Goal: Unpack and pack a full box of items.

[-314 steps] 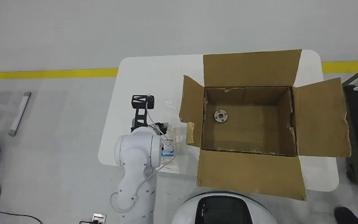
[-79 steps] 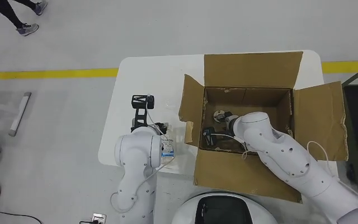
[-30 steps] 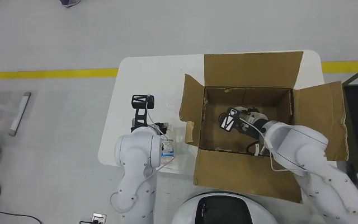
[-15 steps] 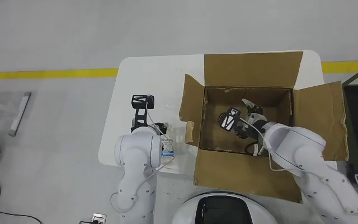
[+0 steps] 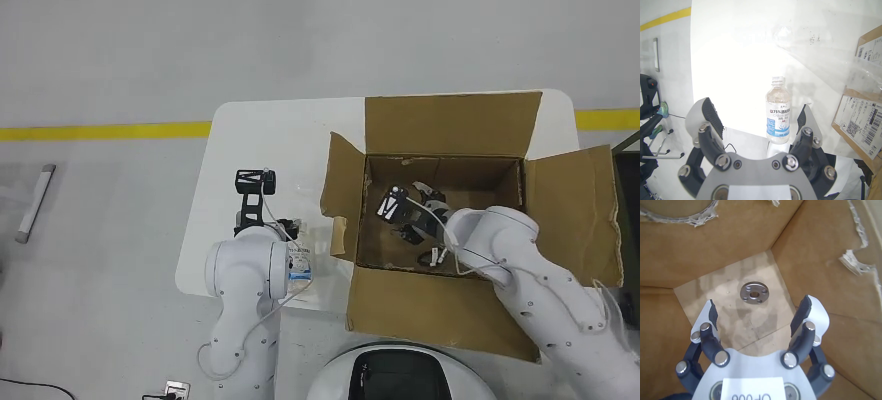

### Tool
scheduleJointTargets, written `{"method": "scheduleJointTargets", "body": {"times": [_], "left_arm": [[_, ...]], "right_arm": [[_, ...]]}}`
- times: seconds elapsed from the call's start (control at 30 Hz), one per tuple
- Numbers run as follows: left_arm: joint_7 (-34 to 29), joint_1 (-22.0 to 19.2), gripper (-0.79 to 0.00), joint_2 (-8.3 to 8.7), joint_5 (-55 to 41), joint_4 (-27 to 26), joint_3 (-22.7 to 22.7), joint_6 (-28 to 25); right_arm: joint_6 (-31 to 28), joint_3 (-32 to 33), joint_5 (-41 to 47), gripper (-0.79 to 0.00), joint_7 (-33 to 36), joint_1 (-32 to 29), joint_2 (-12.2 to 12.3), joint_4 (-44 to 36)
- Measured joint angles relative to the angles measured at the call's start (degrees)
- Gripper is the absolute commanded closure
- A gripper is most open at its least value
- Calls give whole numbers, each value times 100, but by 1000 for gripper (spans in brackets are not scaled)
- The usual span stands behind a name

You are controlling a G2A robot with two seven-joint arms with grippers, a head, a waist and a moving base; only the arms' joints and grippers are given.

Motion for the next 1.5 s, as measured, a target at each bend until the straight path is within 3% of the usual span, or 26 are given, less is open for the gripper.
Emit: {"method": "scheduleJointTargets", "body": {"times": [0.37,0.83,1.5], "left_arm": [[0,0,-785,0,0,0,0,0],[0,0,-785,0,0,0,0,0],[0,0,-785,0,0,0,0,0]], "right_arm": [[-64,-504,7,-785,-249,508,-116,933],[-253,-769,163,-785,-378,827,-199,1459],[-952,-178,960,-785,586,290,8,492]]}}
